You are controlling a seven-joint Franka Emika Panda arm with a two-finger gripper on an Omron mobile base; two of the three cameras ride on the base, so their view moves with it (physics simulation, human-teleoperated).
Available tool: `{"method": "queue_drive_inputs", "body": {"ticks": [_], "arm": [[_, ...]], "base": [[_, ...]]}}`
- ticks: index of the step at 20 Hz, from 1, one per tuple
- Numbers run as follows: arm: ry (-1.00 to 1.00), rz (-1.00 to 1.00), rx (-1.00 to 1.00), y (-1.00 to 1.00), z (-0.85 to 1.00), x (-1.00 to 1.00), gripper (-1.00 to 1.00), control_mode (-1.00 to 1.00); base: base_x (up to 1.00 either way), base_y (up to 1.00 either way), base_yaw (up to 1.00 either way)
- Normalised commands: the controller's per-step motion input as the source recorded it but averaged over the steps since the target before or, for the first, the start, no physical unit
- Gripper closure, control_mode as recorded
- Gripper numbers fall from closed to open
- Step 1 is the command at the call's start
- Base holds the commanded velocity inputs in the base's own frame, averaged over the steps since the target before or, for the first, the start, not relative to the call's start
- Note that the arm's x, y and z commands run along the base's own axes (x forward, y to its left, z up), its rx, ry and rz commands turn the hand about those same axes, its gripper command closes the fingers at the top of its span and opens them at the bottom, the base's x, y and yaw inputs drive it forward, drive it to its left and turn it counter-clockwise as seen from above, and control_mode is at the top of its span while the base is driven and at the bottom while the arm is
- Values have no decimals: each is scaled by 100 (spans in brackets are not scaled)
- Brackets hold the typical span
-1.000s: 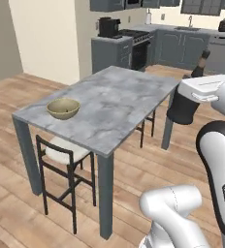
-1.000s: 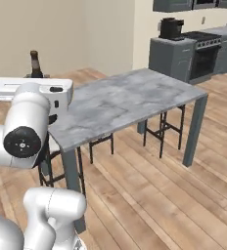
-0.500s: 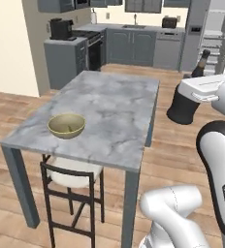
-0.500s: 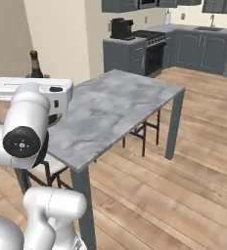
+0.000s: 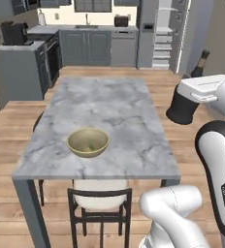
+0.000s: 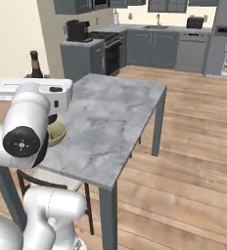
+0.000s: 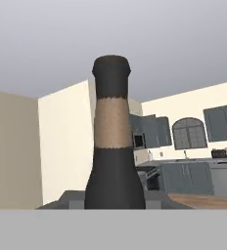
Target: There is a bowl on the dining counter. Grab a lemon wedge from the fridge and place it in the bowl. Then get the liquor bottle and glass cup from the cabinet and place them next to the bowl.
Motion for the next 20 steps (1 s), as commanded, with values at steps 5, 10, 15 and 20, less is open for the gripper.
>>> {"method": "queue_drive_inputs", "body": {"ticks": [5, 10, 15, 20], "arm": [[0, 0, 0, 0, 0, 0, 100, 100], [0, 0, 0, 0, 0, 0, 100, 100], [0, 0, 0, 0, 0, 0, 100, 100], [0, 0, 0, 0, 0, 0, 100, 100]], "base": [[0, 70, -39], [11, 45, -33], [44, 48, -27], [42, 62, -15]]}}
